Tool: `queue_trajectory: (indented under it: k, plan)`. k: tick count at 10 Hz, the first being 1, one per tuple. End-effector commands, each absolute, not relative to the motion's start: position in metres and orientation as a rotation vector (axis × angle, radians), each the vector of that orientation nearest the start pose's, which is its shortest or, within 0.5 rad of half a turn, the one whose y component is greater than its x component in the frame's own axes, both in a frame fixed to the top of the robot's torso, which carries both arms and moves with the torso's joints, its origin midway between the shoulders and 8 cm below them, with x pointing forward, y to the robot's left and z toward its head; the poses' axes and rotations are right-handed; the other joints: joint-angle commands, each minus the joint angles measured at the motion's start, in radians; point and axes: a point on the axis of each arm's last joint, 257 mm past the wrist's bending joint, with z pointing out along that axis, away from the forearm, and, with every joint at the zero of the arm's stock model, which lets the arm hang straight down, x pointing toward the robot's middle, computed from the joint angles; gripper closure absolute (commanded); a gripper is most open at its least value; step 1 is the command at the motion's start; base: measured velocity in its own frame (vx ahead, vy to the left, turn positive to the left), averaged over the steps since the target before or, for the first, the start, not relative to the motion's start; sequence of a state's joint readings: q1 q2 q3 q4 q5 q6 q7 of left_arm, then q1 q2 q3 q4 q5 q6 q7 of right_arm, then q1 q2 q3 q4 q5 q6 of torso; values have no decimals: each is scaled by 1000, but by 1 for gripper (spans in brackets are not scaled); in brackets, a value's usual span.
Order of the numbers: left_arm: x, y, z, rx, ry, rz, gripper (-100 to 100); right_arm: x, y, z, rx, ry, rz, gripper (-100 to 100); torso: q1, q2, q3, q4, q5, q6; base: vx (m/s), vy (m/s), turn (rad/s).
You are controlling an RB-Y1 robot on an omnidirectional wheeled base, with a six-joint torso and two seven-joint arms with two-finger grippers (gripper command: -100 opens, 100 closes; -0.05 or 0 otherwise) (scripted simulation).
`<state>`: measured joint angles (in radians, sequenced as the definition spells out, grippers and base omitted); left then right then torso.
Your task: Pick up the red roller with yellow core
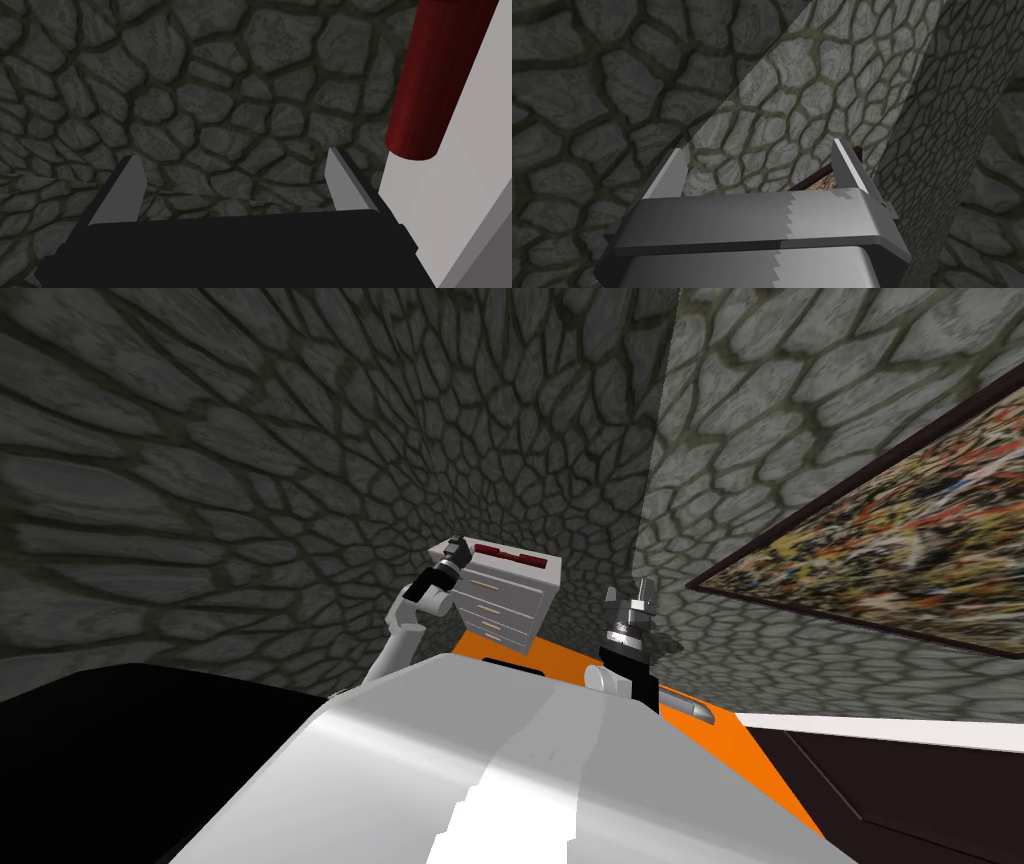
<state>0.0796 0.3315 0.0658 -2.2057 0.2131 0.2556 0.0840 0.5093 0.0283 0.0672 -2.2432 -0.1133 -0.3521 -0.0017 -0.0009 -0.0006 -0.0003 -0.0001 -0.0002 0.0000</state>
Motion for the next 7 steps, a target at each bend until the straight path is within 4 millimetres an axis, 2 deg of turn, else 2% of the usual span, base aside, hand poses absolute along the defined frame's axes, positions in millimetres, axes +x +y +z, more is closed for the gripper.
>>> queue_trajectory:
  k: [1, 2, 3, 5, 6, 7]
  plan:
    - [493, 268, -4, -932, 1103, -1338, -100, 374, -274, -27, 915, 657, 1396, 0, 0, 0, 0, 0, 0, 0, 2, -12, -24]
    - [494, 268, -8, -944, 1114, -1330, -100, 374, -274, -27, 915, 657, 1396, 0, 0, 0, 0, 0, 0, 0, 2, -7, 4]
    - [500, 264, 2, -942, 1120, -1351, -100, 374, -274, -27, 915, 657, 1396, 0, 1, 0, 0, 0, 0, 0, 4, -13, -31]
    - [503, 265, -8, -973, 1147, -1331, -100, 374, -274, -27, 915, 657, 1396, 0, 0, 0, 0, 0, 0, 0, 4, -10, -15]
    - [509, 260, 2, -974, 1157, -1350, -100, 374, -274, -27, 915, 657, 1396, 0, 0, 0, 0, 0, 0, 0, 4, -14, -32]
    - [510, 261, -4, -993, 1173, -1337, -100, 374, -274, -27, 915, 657, 1396, 0, 0, 0, 0, 0, 0, 0, 7, -12, -28]
